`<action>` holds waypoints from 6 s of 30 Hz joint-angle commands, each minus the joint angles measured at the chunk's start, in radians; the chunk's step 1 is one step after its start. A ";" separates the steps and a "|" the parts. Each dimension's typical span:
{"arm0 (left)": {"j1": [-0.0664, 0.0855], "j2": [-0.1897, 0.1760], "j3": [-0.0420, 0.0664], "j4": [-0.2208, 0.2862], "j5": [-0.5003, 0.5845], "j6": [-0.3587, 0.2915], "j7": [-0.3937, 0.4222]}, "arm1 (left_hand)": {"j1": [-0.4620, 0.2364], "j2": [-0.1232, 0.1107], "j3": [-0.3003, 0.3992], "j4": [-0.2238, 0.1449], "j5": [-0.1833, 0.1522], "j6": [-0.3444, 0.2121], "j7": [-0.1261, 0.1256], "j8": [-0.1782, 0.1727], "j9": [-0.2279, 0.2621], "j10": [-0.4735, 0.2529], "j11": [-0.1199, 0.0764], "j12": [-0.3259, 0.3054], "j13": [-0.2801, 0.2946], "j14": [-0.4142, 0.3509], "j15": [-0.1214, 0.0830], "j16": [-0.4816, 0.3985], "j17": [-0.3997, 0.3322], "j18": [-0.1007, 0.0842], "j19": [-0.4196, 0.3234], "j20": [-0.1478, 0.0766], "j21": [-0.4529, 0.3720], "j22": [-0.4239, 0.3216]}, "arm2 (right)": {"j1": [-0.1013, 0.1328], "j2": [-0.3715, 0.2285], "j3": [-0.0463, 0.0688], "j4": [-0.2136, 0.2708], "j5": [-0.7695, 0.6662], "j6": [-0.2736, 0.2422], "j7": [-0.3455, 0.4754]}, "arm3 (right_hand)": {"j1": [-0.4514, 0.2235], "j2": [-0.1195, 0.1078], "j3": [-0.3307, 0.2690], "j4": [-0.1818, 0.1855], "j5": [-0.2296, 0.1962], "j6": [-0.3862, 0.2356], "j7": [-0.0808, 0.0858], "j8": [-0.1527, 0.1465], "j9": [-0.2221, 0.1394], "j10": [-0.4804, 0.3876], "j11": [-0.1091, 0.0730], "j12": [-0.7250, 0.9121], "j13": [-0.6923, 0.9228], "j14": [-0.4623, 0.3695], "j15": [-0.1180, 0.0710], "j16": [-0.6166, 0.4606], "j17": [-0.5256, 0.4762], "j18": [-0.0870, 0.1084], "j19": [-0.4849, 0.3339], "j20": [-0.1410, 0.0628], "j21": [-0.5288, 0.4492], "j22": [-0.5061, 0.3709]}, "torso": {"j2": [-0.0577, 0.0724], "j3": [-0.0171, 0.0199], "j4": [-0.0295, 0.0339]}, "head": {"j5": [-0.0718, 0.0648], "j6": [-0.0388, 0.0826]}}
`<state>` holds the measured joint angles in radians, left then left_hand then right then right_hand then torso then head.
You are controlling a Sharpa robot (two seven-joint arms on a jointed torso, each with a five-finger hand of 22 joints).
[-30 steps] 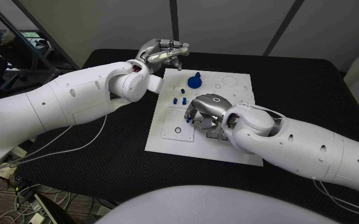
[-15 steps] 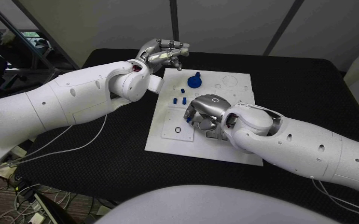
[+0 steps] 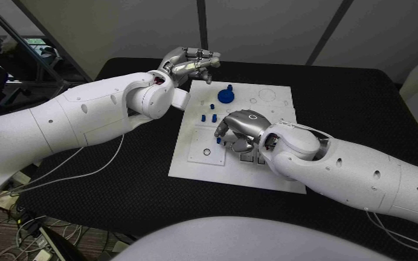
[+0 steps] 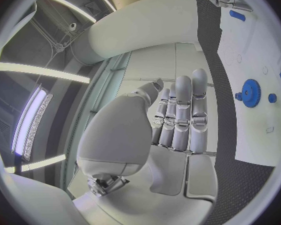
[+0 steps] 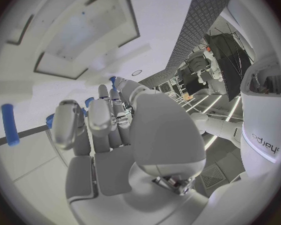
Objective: Assemble the parts on the task board
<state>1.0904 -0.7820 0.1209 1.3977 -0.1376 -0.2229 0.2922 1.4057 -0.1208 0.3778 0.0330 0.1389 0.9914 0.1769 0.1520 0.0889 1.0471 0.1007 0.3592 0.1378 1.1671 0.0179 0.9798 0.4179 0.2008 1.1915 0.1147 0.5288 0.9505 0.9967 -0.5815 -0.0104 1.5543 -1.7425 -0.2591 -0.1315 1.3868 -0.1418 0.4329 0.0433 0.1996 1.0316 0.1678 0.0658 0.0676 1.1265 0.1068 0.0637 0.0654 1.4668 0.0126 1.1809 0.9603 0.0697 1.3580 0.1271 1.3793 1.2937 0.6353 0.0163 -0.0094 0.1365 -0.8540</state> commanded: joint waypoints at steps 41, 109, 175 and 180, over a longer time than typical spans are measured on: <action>0.001 -0.001 -0.005 -0.007 0.003 0.032 -0.008 | -0.011 0.001 -0.008 0.002 -0.005 -0.008 -0.001 0.004 -0.002 -0.011 0.003 0.006 0.002 -0.009 0.004 -0.006 -0.003 -0.019 -0.006 0.002 -0.006 -0.003 | 0.050 -0.238 0.107 0.059 0.018 0.135 -0.071 | -0.034 -0.030 -0.084 0.013 -0.004 -0.034 -0.011 0.001 0.003 -0.055 -0.004 0.014 0.003 0.000 0.004 -0.009 -0.030 0.008 -0.026 -0.001 -0.027 -0.027 | 0.001 -0.0025 0.0020 | -0.055 0.041; 0.001 0.004 -0.005 -0.016 0.003 0.025 -0.020 | -0.014 0.002 -0.013 0.004 -0.005 -0.011 0.002 0.005 -0.003 -0.018 0.005 0.012 0.003 -0.011 0.006 -0.005 -0.006 -0.019 -0.006 0.004 -0.011 -0.007 | 0.049 -0.227 0.107 0.220 -0.043 -0.036 -0.105 | 0.078 0.058 0.009 -0.043 -0.012 0.083 -0.021 0.025 0.018 0.126 -0.037 0.056 0.021 0.014 -0.024 0.042 0.011 -0.016 0.054 -0.029 0.047 0.074 | 0.000 -0.0029 0.0020 | -0.022 0.031; 0.002 0.018 -0.005 -0.024 0.003 0.027 -0.020 | -0.013 0.004 -0.015 0.005 -0.004 -0.012 0.002 0.007 -0.003 -0.020 0.005 0.017 0.004 -0.012 0.006 -0.005 -0.008 -0.019 -0.005 0.005 -0.013 -0.010 | -0.007 0.022 0.005 0.077 0.010 0.099 -0.035 | 0.063 0.057 0.011 -0.040 -0.010 0.079 -0.017 0.018 0.016 0.122 -0.033 0.045 0.022 0.012 -0.022 0.037 0.000 -0.013 0.043 -0.028 0.038 0.062 | 0.001 -0.0012 0.0011 | 0.024 0.001; 0.002 0.019 -0.005 -0.024 0.003 0.027 -0.021 | -0.013 0.004 -0.015 0.005 -0.004 -0.012 0.002 0.007 -0.003 -0.020 0.005 0.017 0.004 -0.012 0.006 -0.005 -0.008 -0.019 -0.005 0.005 -0.013 -0.010 | -0.008 0.027 0.001 0.074 0.010 0.101 -0.022 | 0.045 0.048 0.008 -0.035 -0.011 0.060 -0.010 0.005 0.010 0.104 -0.026 0.030 0.018 0.011 -0.016 0.036 -0.004 -0.012 0.037 -0.024 0.034 0.056 | 0.000 -0.0017 0.0016 | 0.025 0.000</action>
<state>1.0903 -0.7648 0.1154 1.3729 -0.1372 -0.2027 0.2693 1.4016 -0.1168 0.3684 0.0371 0.1389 0.9843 0.1768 0.1559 0.0871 1.0334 0.1074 0.3706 0.1409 1.1633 0.0218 0.9798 0.4111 0.2008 1.1915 0.1146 0.5211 0.9418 0.9899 -0.5562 -0.0057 1.6287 -1.7276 -0.1793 -0.1618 1.4417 -0.0949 0.4384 0.0044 0.1828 1.0953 0.1567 0.0740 0.0804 1.2383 0.0750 0.0962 0.0866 1.4631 -0.0054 1.2184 0.9576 0.0698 1.3993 0.1001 1.4176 1.3074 0.6354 0.0149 -0.0079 0.1612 -0.8541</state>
